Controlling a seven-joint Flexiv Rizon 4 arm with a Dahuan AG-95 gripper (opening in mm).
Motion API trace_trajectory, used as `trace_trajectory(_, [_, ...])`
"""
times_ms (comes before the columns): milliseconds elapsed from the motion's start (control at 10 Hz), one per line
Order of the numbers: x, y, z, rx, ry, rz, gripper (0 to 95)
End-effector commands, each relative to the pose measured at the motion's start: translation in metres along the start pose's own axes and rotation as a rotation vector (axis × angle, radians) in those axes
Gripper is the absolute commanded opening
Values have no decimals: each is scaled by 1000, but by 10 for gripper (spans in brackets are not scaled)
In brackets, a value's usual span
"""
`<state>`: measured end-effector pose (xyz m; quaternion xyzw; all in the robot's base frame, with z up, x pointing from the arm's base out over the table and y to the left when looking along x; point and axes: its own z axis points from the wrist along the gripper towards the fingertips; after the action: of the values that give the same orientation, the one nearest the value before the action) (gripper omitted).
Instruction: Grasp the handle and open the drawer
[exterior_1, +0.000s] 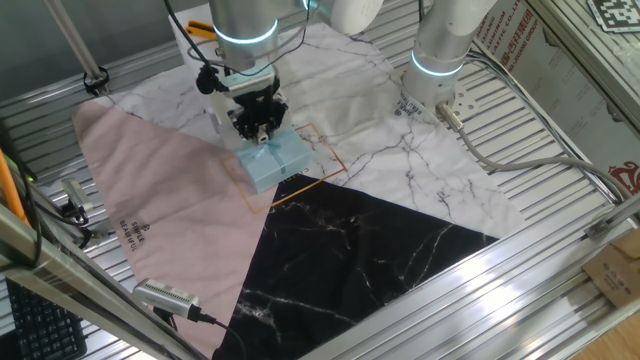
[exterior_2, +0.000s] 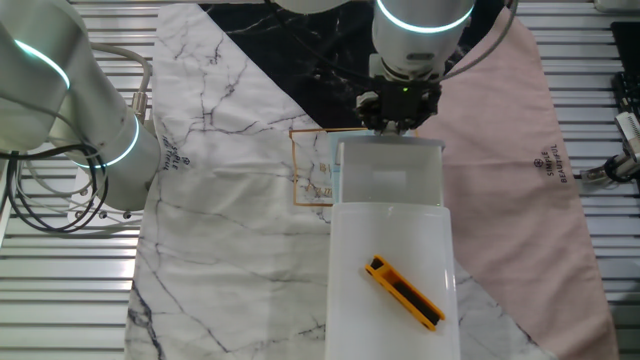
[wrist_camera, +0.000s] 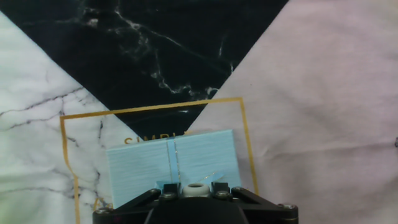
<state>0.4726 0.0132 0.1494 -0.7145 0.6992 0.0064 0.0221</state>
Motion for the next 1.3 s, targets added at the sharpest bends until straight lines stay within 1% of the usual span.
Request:
trace_trajectory(100, [0,-1,1,-1,3,13,0])
trace_trajectory(300, [0,-1,1,1,5,29,0])
trace_trajectory(500, [0,-1,1,4,19,76,0])
trace_trajectory(600, [0,-1,1,16,34,89,0])
trace_trajectory(800, [0,-1,1,15,30,83,0])
trace_trajectory(1000, [0,-1,1,17,20,80,0])
trace_trajectory(1300, [-1,-1,1,16,22,78,0])
